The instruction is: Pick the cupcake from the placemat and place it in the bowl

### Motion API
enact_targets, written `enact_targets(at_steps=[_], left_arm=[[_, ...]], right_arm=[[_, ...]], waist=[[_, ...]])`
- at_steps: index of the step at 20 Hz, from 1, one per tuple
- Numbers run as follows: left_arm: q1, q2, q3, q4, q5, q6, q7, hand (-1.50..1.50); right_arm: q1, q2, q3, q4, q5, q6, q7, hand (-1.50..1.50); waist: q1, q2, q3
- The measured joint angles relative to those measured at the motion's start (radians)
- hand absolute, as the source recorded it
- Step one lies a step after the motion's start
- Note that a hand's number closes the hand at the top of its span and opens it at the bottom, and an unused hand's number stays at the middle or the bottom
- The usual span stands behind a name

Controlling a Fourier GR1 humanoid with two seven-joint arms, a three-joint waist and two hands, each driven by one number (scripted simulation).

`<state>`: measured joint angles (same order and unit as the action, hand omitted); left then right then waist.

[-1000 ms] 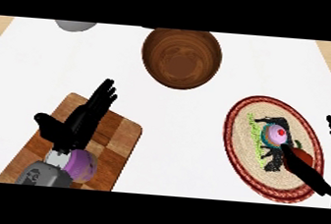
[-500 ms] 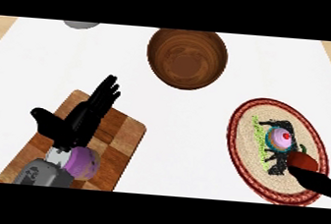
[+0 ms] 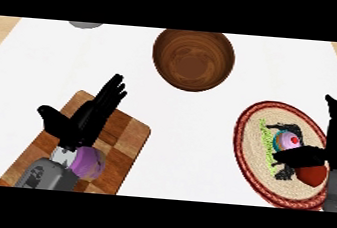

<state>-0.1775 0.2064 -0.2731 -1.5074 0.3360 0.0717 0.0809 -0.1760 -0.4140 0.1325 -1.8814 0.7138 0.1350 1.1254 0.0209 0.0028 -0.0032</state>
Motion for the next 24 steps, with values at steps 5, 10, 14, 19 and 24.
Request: enact_targets(at_steps=[5,10,14,19,24], left_arm=[[0.017,0.005,0.003,-0.007,0.008,-0.002,-0.008,0.0],[0.035,0.01,-0.003,-0.03,0.006,0.006,-0.006,0.0],[0.036,0.015,0.0,-0.031,0.012,0.004,-0.007,0.0],[0.024,-0.001,-0.008,-0.015,-0.001,0.019,-0.014,0.0],[0.042,-0.001,-0.015,-0.044,-0.004,0.025,-0.006,0.0]], right_arm=[[-0.054,0.044,-0.016,0.08,-0.009,0.049,0.041,-1.5],[-0.068,0.074,-0.039,0.153,-0.018,0.078,0.053,-1.5],[-0.075,0.092,-0.052,0.179,-0.033,0.108,0.057,-1.5],[-0.085,0.108,-0.065,0.239,-0.024,0.137,0.03,-1.5],[-0.092,0.13,-0.071,0.268,0.013,0.154,0.016,-1.5]], waist=[[-0.005,-0.001,0.001],[-0.009,-0.003,0.002],[-0.016,-0.004,0.002],[-0.018,-0.003,0.002],[-0.017,-0.004,0.003]])
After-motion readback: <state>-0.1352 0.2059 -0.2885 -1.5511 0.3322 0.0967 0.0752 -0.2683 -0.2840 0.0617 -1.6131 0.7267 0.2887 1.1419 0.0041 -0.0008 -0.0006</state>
